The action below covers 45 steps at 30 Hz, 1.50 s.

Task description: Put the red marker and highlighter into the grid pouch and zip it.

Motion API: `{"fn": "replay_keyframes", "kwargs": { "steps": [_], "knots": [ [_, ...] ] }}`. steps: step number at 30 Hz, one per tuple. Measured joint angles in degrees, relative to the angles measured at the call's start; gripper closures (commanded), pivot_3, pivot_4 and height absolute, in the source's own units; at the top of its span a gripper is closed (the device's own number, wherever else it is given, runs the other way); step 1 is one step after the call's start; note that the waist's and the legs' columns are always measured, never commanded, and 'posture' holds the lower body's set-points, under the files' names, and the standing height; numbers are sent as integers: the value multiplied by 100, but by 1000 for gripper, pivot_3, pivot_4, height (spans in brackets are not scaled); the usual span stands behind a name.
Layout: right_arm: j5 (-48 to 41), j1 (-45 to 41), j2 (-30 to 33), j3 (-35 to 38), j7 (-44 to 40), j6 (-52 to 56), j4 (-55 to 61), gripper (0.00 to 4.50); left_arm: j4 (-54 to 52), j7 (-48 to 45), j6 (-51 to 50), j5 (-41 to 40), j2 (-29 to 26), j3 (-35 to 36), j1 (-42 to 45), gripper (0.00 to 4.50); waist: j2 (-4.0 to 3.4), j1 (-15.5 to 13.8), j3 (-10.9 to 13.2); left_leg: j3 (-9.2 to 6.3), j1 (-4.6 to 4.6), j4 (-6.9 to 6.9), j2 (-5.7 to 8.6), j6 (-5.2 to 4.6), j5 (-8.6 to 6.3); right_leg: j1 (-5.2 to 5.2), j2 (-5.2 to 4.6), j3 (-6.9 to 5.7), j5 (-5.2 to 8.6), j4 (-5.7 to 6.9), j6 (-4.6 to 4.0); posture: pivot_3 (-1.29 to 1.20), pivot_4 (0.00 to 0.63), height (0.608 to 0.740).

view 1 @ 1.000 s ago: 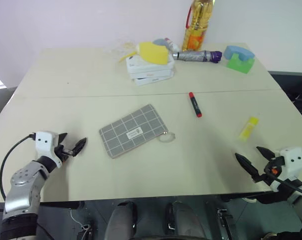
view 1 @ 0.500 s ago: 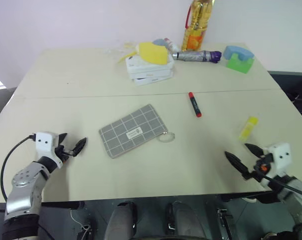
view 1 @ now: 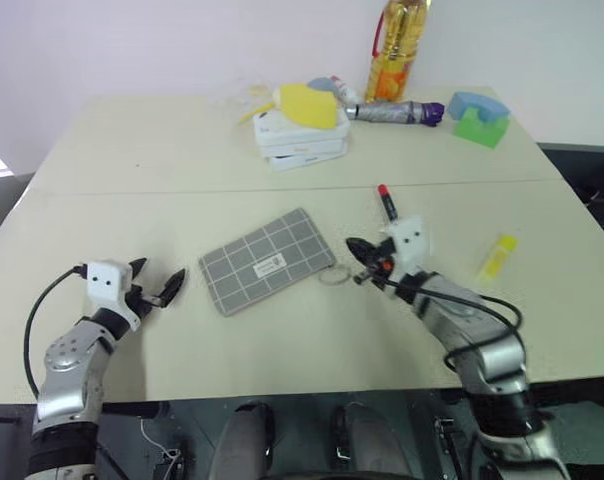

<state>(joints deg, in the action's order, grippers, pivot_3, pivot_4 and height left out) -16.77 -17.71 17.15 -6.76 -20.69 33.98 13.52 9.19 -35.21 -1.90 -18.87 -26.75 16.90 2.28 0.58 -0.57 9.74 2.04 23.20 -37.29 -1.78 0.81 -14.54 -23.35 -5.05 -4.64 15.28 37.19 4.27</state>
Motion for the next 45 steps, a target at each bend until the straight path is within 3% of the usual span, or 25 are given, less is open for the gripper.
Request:
{"fn": "replay_keyframes", "kwargs": {
  "steps": [6,14,22,29,32,39,45],
  "knots": [
    [688,-467,-387,-693,246,41,-856,4438,-9,-131,126,42,-18,-41,-32,0,0,2,0,2,8,3,-1,0,0,-8,-1,0,0,-1,0,0,150,740],
    [721,-688,-1045,-484,627,638,-1135,4438,-272,-700,697,358,-661,-102,-570,0,7,102,-6,-8,4,9,-6,0,0,-7,-1,-3,1,1,-2,0,150,740],
    [585,-686,-1224,-213,595,800,-1153,4438,-179,-1443,2508,1209,-1294,-797,-484,0,5,110,-8,-6,5,10,-4,0,0,-7,-6,-3,1,0,-2,0,150,740],
    [594,-701,-1278,-197,583,797,-1189,4438,970,-1429,4311,2023,-1334,-1567,706,0,7,121,-10,0,5,10,-3,0,0,-8,-2,-4,0,1,-1,0,150,740],
    [640,-690,-1294,-206,613,795,-1175,4500,1590,-1385,4943,2273,-1293,-1842,1233,872,5,117,-11,8,4,10,-3,0,0,-8,-3,-5,0,2,0,0,150,740],
    [713,-653,-1333,-232,693,789,-1132,4500,2421,-1355,6010,2341,-1102,-2360,1837,4447,6,120,-12,12,6,10,-4,0,0,-9,-3,-6,0,1,1,0,150,740],
    [754,-584,-1336,-235,738,669,-1102,4500,2714,-1454,6193,2100,-1102,-2517,2003,4447,4,116,-17,10,5,10,-2,0,0,-7,-6,-7,0,1,2,0,150,740]
  ]
}}
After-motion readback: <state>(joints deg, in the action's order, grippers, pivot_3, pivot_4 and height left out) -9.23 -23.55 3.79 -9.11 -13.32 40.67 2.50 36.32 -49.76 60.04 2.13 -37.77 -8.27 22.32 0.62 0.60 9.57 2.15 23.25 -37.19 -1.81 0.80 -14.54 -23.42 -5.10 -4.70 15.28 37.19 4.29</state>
